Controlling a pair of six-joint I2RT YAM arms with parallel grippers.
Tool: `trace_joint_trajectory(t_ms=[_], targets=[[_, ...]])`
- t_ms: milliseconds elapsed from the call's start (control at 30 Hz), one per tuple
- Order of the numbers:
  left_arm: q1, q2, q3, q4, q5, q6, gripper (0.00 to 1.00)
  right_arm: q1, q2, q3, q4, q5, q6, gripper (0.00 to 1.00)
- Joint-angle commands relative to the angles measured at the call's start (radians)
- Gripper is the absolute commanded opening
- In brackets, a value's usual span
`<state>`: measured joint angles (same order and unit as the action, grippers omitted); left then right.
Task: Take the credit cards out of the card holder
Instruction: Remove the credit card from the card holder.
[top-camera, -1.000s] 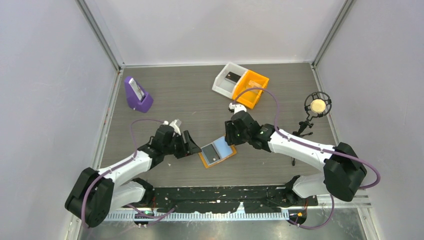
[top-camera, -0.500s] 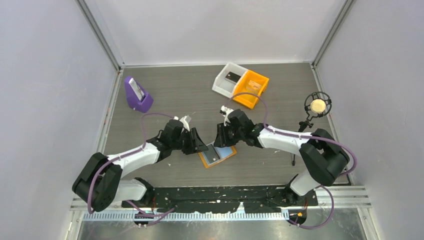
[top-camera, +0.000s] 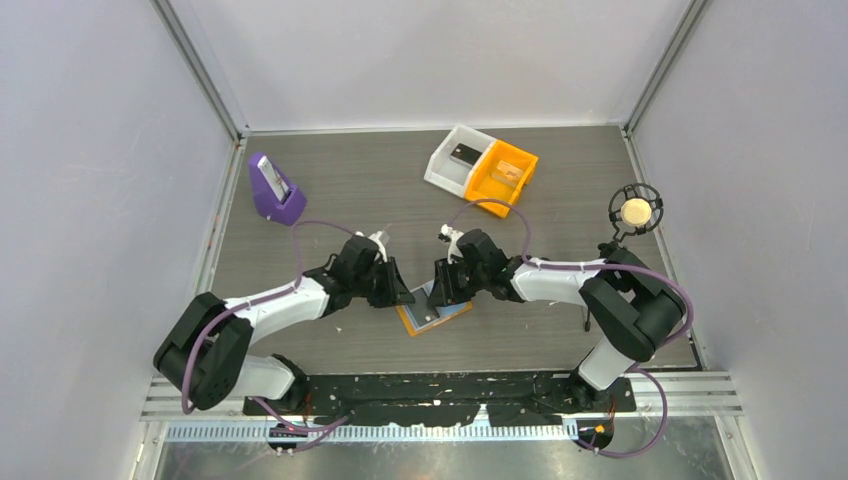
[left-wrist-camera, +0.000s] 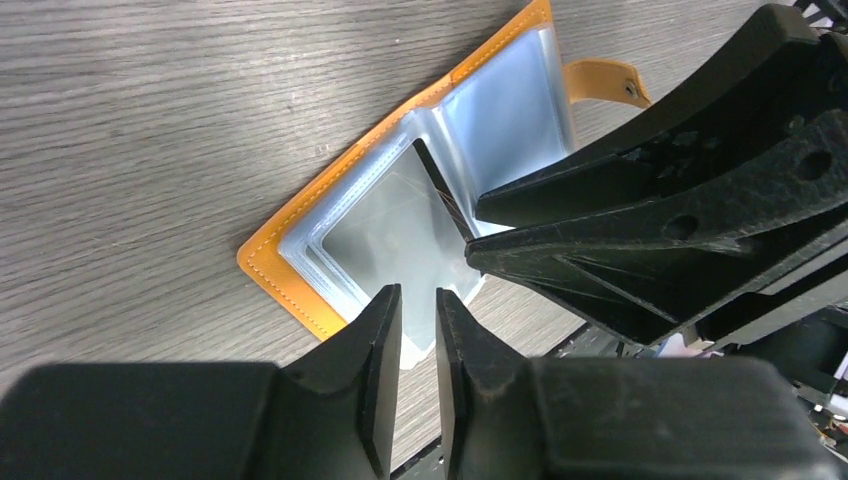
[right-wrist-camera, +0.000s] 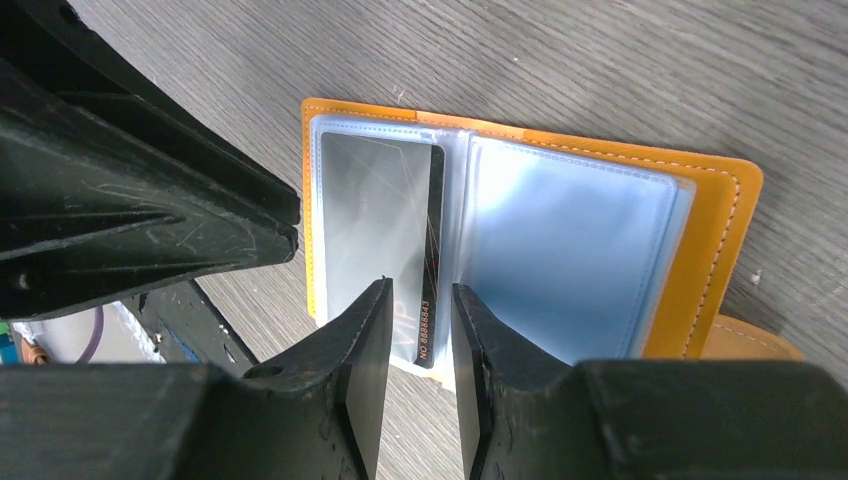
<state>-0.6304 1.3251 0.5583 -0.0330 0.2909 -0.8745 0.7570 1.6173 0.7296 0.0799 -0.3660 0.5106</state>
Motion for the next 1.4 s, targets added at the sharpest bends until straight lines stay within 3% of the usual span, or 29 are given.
trace_joint_trajectory(t_ms=[0, 500, 1367], targets=[[-0.004, 0.021, 0.044, -0.048, -0.029, 0.024, 0.19, -0.005, 0.01, -0.012, 0.061, -0.022, 0.004, 0.35], [-0.017, 0.071, 0.008, -0.018, -0.057, -0.003, 0.12, -0.03, 0.019, 0.001, 0.057, -0.073, 0.0, 0.27], [-0.028, 0.033, -0.069, 0.01, -0.077, 0.006, 0.14, -0.12, 0.103, -0.01, 0.127, -0.287, 0.008, 0.26]])
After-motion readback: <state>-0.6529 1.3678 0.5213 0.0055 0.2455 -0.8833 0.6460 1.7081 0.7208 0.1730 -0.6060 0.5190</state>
